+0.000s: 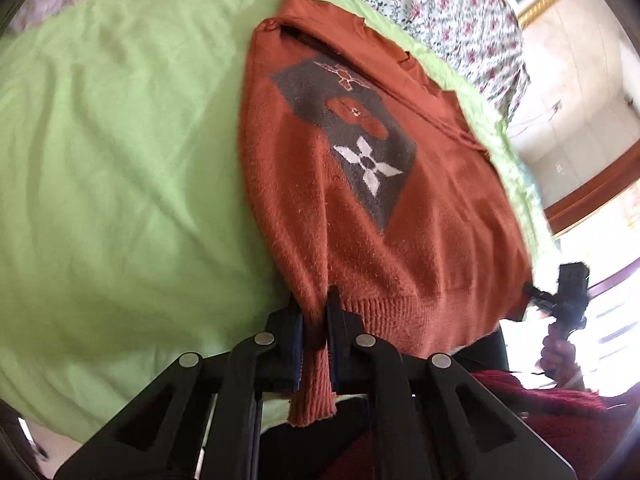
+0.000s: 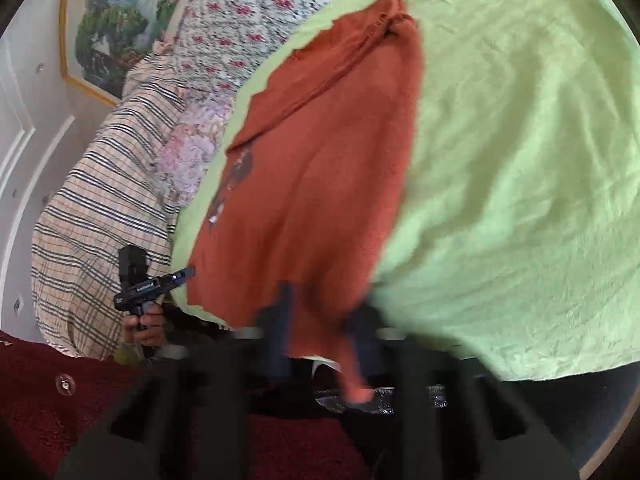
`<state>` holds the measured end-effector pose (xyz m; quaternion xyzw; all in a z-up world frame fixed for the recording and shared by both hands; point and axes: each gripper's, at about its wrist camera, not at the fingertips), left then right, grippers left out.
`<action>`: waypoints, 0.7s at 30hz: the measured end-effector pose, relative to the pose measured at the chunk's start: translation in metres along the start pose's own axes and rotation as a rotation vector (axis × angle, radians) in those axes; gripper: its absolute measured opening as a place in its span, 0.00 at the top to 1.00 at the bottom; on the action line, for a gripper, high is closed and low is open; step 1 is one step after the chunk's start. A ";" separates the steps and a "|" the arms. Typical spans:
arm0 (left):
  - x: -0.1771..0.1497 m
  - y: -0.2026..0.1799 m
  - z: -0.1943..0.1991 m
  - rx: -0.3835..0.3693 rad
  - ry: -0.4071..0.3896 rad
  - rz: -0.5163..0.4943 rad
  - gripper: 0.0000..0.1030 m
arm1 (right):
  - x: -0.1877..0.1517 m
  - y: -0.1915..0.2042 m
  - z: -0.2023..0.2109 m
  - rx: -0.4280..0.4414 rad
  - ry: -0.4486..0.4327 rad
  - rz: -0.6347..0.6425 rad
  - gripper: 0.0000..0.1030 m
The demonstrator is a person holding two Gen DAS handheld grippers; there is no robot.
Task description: Fold small clothes
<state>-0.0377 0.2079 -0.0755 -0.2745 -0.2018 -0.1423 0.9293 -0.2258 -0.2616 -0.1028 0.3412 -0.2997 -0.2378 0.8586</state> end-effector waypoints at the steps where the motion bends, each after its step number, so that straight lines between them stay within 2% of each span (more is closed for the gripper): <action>1: -0.002 0.003 -0.001 -0.009 0.009 0.012 0.89 | -0.002 0.000 0.002 0.007 -0.011 0.006 0.93; 4: -0.002 0.010 -0.006 -0.049 0.030 0.052 0.87 | -0.002 0.001 -0.002 -0.016 -0.009 0.012 0.93; 7: -0.002 0.002 -0.003 -0.010 0.007 0.002 0.93 | -0.001 0.008 -0.007 -0.016 -0.010 0.023 0.93; 9: -0.003 -0.004 0.005 0.001 -0.035 -0.010 0.94 | 0.000 0.013 0.001 0.021 -0.031 0.017 0.93; 13: 0.003 -0.007 0.025 -0.023 -0.129 0.030 0.95 | 0.012 0.024 0.027 0.133 -0.125 -0.007 0.93; 16: 0.022 -0.015 0.039 -0.017 -0.195 0.036 0.95 | 0.029 0.041 0.043 0.201 -0.200 0.012 0.93; 21: 0.076 -0.023 0.066 -0.038 -0.363 0.039 0.95 | 0.071 0.067 0.054 0.256 -0.302 0.061 0.93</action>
Point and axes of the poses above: each gripper's, at about its wrist camera, not at the fingertips, and z roughly against the way its jaws point, y to its left, x to its top, and after that the axes turned 7 degrees about -z, right-handed
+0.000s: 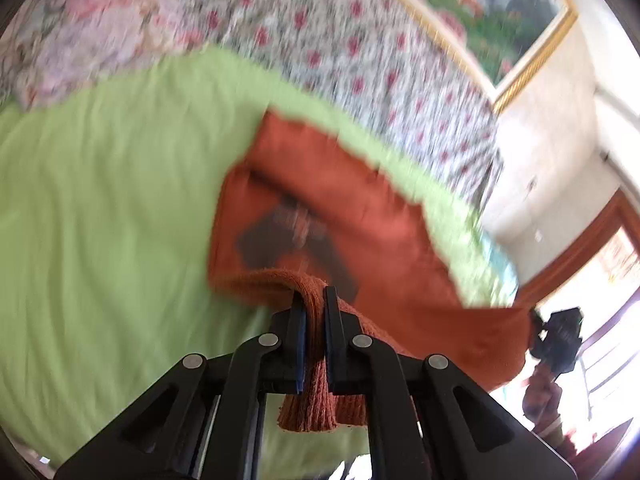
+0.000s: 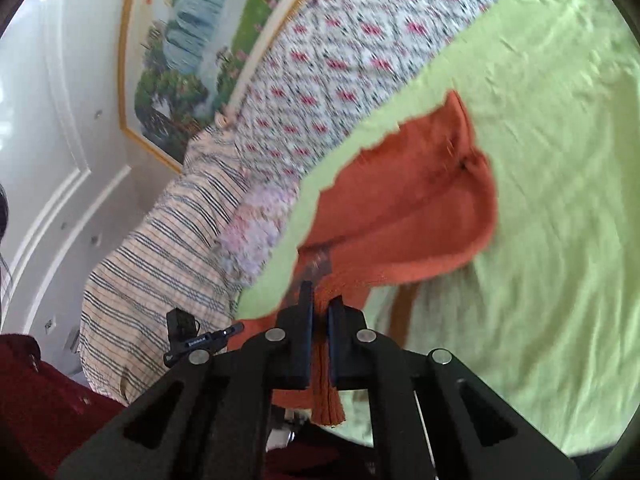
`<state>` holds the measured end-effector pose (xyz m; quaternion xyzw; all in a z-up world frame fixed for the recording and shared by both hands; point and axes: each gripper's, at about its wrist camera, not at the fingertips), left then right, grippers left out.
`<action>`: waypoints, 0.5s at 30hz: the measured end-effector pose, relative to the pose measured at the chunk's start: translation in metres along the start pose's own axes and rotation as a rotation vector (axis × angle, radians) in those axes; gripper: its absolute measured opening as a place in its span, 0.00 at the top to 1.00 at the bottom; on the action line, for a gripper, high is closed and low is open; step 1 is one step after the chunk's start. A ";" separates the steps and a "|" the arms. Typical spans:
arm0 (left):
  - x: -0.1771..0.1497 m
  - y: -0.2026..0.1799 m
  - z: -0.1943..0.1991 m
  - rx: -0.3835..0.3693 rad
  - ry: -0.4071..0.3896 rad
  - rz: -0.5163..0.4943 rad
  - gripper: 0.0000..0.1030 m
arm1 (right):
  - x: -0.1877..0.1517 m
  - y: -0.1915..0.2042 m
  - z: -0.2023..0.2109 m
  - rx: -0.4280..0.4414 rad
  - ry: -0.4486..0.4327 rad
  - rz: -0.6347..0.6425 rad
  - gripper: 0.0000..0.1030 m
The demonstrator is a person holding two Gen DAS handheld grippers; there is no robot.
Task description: Fold small clothes
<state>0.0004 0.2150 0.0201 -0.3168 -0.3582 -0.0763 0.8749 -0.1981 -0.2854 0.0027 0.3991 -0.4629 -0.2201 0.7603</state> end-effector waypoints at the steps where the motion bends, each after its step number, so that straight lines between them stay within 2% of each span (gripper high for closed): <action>1: 0.014 -0.001 -0.003 -0.004 -0.023 -0.003 0.95 | 0.013 0.002 -0.006 0.006 -0.017 0.013 0.93; 5: 0.072 -0.010 -0.033 0.010 -0.088 -0.047 0.95 | 0.063 -0.005 -0.028 0.014 -0.055 0.032 0.93; 11: 0.149 0.005 -0.113 0.059 -0.097 -0.016 0.95 | 0.138 -0.040 -0.085 -0.116 -0.072 0.006 0.93; 15: 0.179 0.018 -0.172 0.081 -0.064 -0.011 0.95 | 0.181 -0.074 -0.125 -0.199 -0.050 -0.031 0.93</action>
Point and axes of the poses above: each gripper's, at about its wrist camera, not at the fingertips, and z roughly against the way its jaws point, y to its left, x to its top, and after that the axes turned 7 degrees about -z, right-handed
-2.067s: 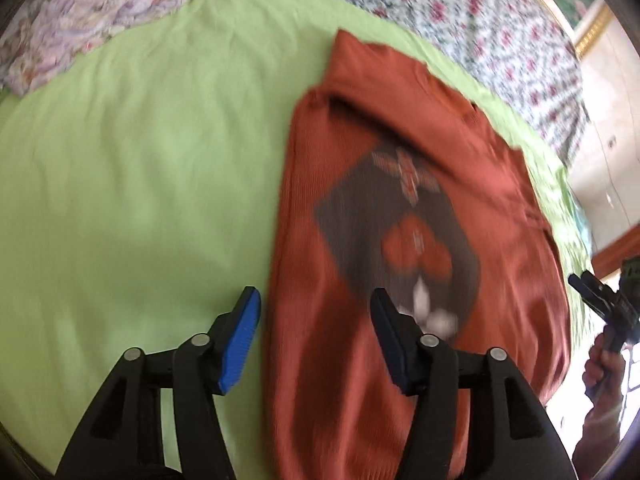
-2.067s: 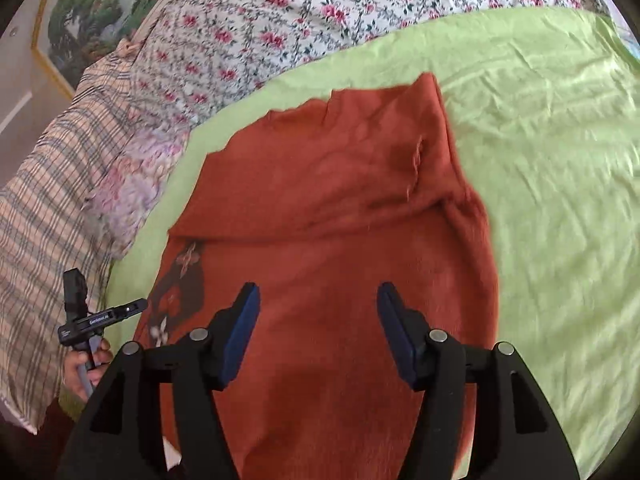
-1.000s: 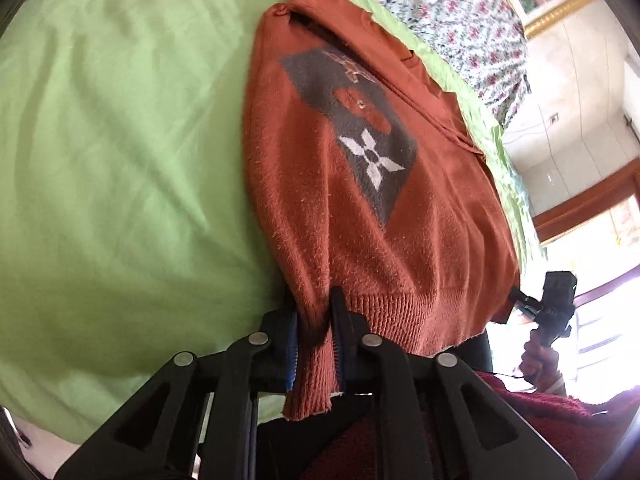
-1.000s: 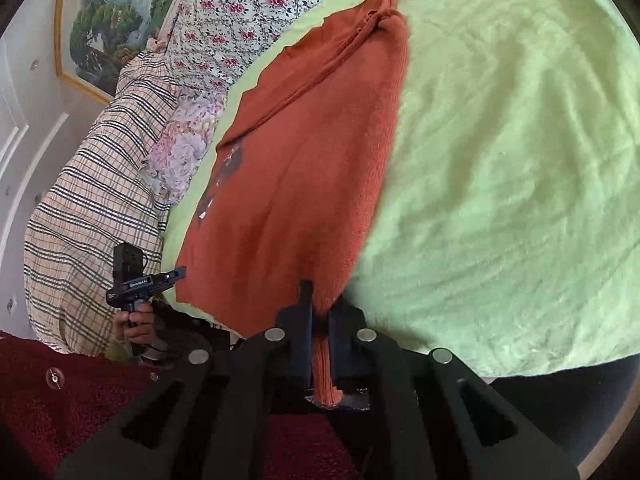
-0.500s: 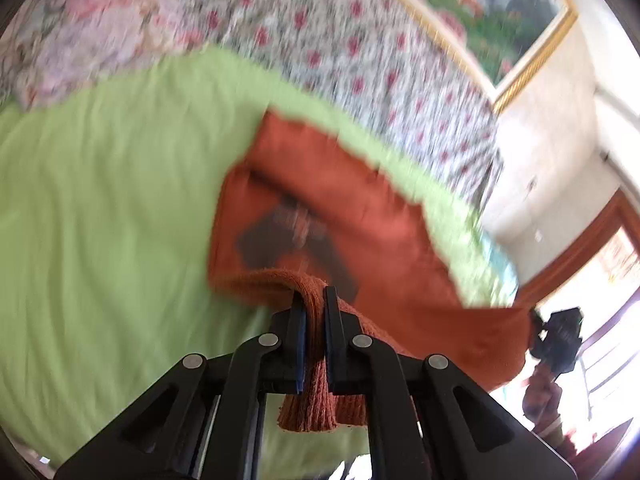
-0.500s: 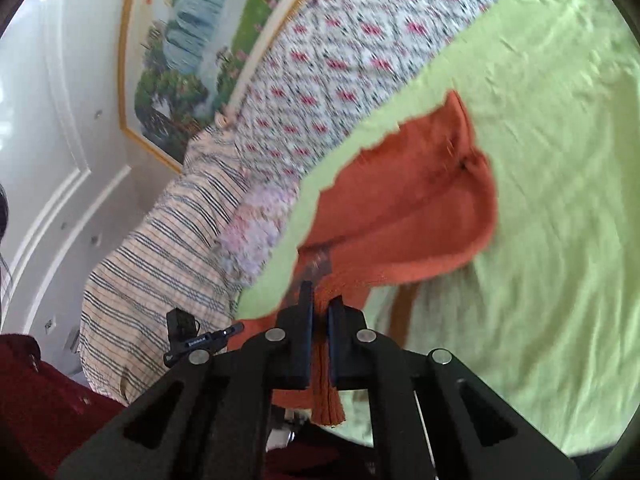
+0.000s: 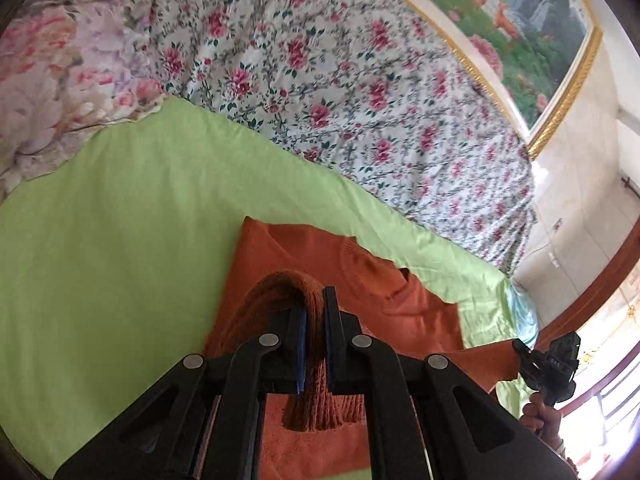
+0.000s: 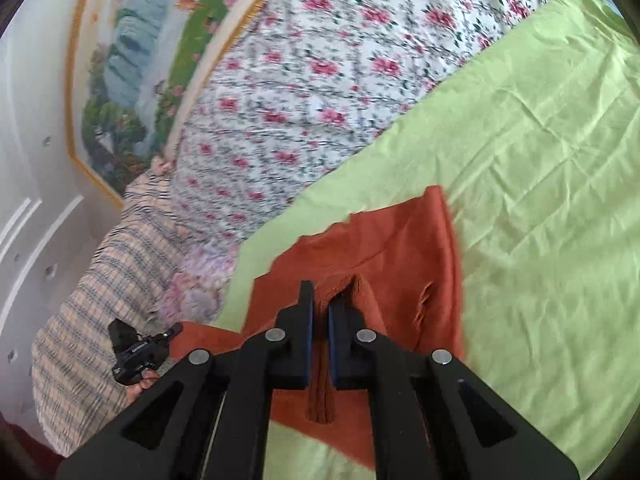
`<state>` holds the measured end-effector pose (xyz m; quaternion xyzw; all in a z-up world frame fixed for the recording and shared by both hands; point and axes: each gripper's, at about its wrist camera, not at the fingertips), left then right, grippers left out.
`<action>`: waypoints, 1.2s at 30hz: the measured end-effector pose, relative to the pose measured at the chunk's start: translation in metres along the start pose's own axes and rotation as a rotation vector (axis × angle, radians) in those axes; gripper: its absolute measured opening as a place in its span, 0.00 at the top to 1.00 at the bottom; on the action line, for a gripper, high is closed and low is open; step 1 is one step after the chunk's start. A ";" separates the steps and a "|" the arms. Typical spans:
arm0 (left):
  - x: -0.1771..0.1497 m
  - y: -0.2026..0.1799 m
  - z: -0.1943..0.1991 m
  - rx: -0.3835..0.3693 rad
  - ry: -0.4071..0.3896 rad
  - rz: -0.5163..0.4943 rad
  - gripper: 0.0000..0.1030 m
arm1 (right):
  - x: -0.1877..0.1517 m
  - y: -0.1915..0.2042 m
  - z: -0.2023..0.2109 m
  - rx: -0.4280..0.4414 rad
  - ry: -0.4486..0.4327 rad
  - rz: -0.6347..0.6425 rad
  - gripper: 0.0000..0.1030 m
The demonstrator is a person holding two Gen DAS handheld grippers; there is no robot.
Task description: Fold small clothes
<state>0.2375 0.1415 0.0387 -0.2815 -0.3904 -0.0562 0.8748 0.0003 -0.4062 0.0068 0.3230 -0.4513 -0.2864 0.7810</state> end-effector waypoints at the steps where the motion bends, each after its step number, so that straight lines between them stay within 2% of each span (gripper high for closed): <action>1: 0.003 0.001 -0.011 0.006 0.007 -0.001 0.95 | 0.007 -0.005 -0.009 -0.022 0.005 -0.006 0.93; 6: 0.010 0.023 -0.071 0.037 0.064 0.027 0.95 | 0.031 -0.034 -0.050 -0.132 0.029 -0.034 0.93; 10: 0.000 0.040 -0.105 0.070 0.142 0.048 0.93 | 0.030 -0.055 -0.081 -0.249 0.093 -0.039 0.91; 12: -0.009 0.044 -0.109 0.073 0.177 0.055 0.87 | 0.027 -0.061 -0.086 -0.283 0.112 -0.053 0.91; 13: -0.014 0.044 -0.105 0.058 0.181 0.059 0.83 | 0.026 -0.061 -0.081 -0.272 0.108 -0.071 0.90; 14: -0.021 0.038 -0.095 0.020 0.179 0.061 0.74 | 0.026 -0.059 -0.077 -0.270 0.097 -0.075 0.90; 15: -0.028 0.029 -0.085 -0.007 0.175 0.048 0.70 | 0.024 -0.054 -0.067 -0.278 0.071 -0.063 0.85; 16: -0.033 0.021 -0.080 -0.021 0.174 0.032 0.65 | 0.019 -0.043 -0.054 -0.286 0.040 -0.023 0.78; 17: -0.044 0.006 -0.073 -0.046 0.181 -0.001 0.59 | 0.013 -0.032 -0.047 -0.278 0.024 0.016 0.78; 18: -0.056 -0.010 -0.072 -0.076 0.201 -0.030 0.57 | 0.000 -0.016 -0.042 -0.231 0.031 0.075 0.78; 19: -0.064 -0.020 -0.073 -0.099 0.221 -0.046 0.57 | -0.010 -0.005 -0.047 -0.195 0.069 0.112 0.78; 20: -0.077 -0.036 -0.084 -0.133 0.273 -0.075 0.57 | -0.025 0.006 -0.059 -0.166 0.140 0.156 0.78; 22: -0.089 -0.052 -0.103 -0.113 0.345 -0.117 0.57 | -0.053 0.022 -0.091 -0.153 0.293 0.251 0.78; 24: -0.092 -0.056 -0.122 -0.073 0.385 -0.153 0.56 | -0.068 0.028 -0.119 -0.205 0.384 0.337 0.78; 26: -0.080 -0.052 -0.132 -0.092 0.387 -0.147 0.56 | -0.067 0.025 -0.136 -0.307 0.411 0.387 0.78; 28: -0.056 -0.041 -0.145 -0.041 0.379 -0.134 0.61 | -0.050 0.022 -0.148 -0.381 0.392 0.418 0.81; 31: -0.010 -0.024 -0.161 0.040 0.312 -0.108 0.60 | -0.007 0.018 -0.149 -0.504 0.251 0.403 0.81; 32: 0.005 -0.019 -0.162 0.072 0.284 -0.091 0.58 | 0.007 0.017 -0.144 -0.519 0.196 0.374 0.81; 34: 0.025 -0.010 -0.157 0.069 0.222 -0.051 0.51 | 0.029 0.016 -0.127 -0.545 0.083 0.307 0.78; 36: 0.031 -0.002 -0.140 0.075 0.163 -0.007 0.43 | 0.036 0.019 -0.110 -0.506 0.029 0.244 0.75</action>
Point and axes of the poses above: each gripper's, at about its wrist camera, not at the fingertips, and z roughly against the way its jaws point, y to its left, x to its top, and after that the axes turned 7 degrees about -z, right-handed
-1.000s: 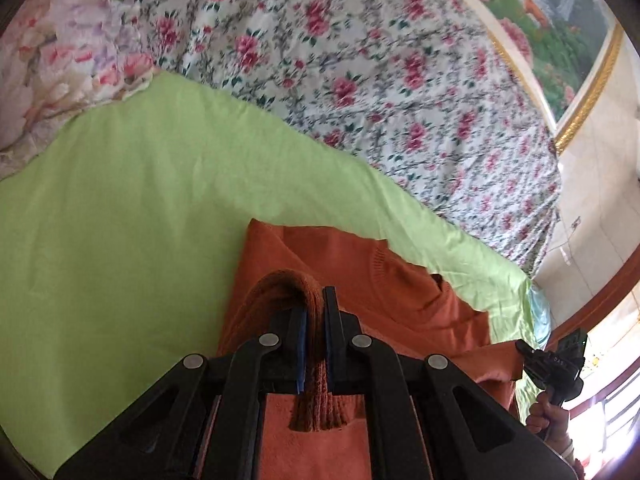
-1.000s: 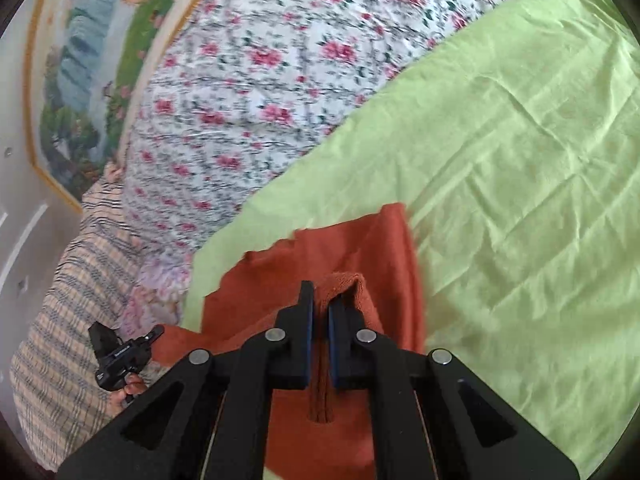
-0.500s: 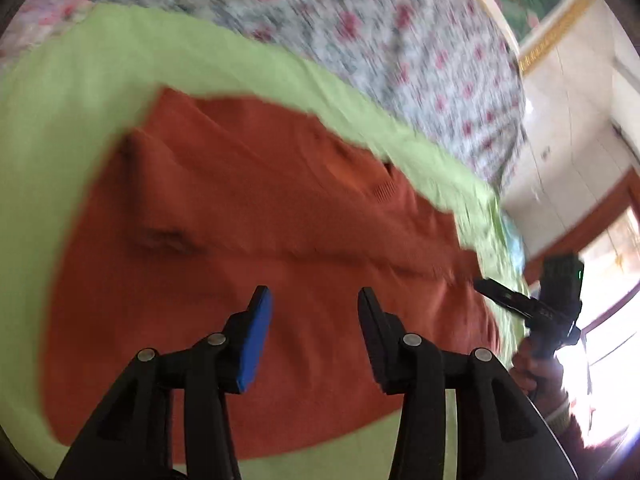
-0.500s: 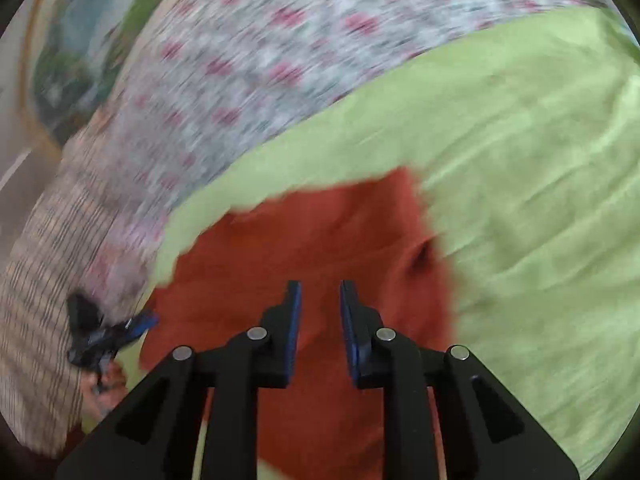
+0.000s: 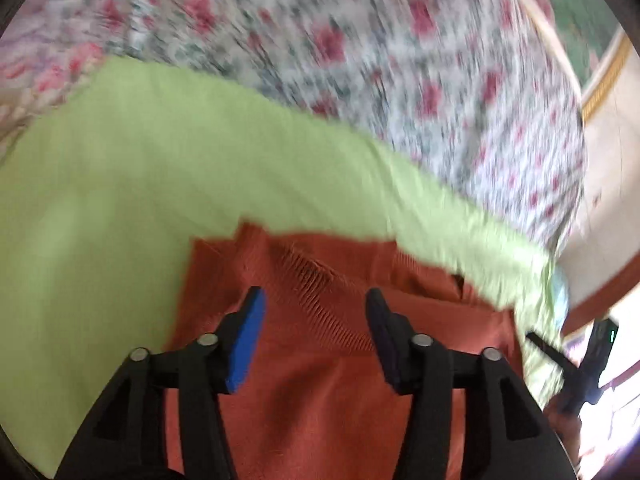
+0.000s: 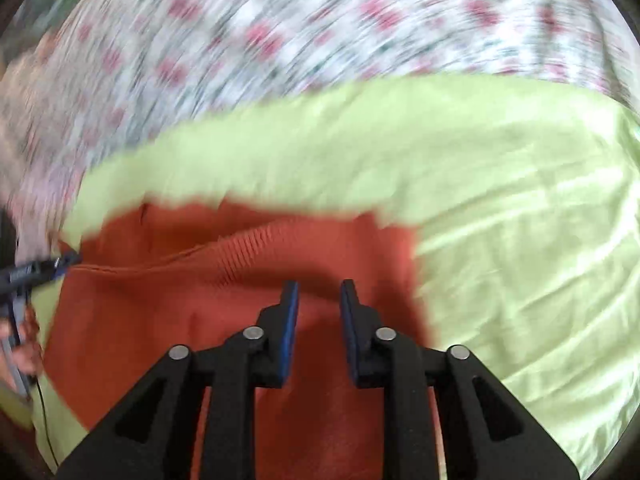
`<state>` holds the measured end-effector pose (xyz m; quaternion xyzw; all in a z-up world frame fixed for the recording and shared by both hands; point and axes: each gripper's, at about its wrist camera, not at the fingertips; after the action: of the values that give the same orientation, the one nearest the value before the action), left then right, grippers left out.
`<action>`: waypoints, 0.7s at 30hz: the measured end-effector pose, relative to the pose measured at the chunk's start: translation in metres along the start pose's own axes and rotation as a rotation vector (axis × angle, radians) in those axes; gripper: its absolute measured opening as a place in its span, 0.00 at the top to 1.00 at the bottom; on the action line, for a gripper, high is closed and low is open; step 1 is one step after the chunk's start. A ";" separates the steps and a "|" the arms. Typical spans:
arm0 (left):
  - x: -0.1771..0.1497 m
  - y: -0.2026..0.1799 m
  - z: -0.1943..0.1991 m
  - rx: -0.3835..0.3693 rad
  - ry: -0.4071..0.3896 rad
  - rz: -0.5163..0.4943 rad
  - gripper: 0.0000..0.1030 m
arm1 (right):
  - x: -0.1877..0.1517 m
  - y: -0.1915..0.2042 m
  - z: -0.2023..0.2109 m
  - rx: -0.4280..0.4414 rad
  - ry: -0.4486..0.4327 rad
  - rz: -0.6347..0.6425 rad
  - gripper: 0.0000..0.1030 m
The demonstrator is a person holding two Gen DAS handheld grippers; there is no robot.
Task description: Fold small clothes
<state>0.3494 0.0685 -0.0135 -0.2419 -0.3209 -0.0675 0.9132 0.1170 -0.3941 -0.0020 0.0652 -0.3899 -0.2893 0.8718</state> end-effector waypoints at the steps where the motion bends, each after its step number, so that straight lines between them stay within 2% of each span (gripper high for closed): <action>1: -0.004 0.003 0.008 -0.012 -0.018 0.020 0.41 | -0.003 0.000 0.008 0.030 -0.011 -0.023 0.72; 4: -0.033 0.006 0.023 -0.041 -0.018 0.052 0.41 | -0.028 0.003 0.024 0.064 -0.005 -0.006 0.66; 7: -0.082 0.005 0.041 -0.036 -0.004 0.076 0.41 | -0.065 0.004 0.031 0.117 0.058 -0.012 0.66; 11: -0.148 0.011 0.082 -0.046 -0.018 0.136 0.41 | -0.102 0.016 0.042 0.175 0.088 -0.025 0.66; 15: -0.196 0.007 0.113 -0.041 -0.018 0.177 0.41 | -0.130 0.028 0.055 0.217 0.113 -0.021 0.66; 17: -0.217 0.010 0.127 -0.043 -0.014 0.191 0.36 | -0.137 0.031 0.060 0.231 0.119 -0.023 0.65; 21: -0.237 0.010 0.128 -0.053 0.021 0.232 0.34 | -0.149 0.034 0.072 0.251 0.123 -0.018 0.54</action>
<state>0.0949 0.1318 -0.0771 -0.3005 -0.2792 0.0277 0.9116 0.0019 -0.2751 -0.0367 0.1950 -0.3682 -0.2416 0.8764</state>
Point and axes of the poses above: each gripper's, at about its wrist camera, not at the fingertips, and z roughly against the way its jaws point, y to its left, x to its top, and after that the axes turned 7 degrees about -z, right-handed
